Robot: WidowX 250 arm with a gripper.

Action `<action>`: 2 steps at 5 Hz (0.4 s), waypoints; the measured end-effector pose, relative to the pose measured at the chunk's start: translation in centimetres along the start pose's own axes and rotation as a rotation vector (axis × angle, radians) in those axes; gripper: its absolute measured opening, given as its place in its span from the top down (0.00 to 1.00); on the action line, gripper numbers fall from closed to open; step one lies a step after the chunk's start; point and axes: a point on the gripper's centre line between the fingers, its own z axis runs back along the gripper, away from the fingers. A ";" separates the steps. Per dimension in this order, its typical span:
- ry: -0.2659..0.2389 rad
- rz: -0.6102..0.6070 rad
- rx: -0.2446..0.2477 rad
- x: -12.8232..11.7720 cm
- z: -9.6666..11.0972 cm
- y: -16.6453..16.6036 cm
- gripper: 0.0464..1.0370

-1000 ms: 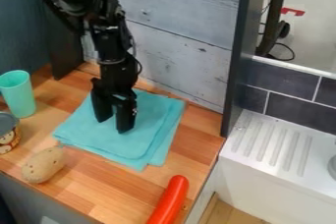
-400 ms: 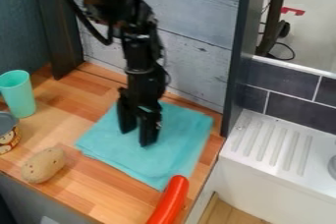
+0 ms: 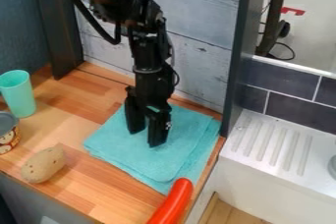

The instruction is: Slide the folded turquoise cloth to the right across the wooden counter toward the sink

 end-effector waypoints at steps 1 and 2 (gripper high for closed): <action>-0.042 0.032 0.051 -0.3 2.4 0.7 0.04; -0.083 0.065 0.091 -1.1 4.8 1.6 0.04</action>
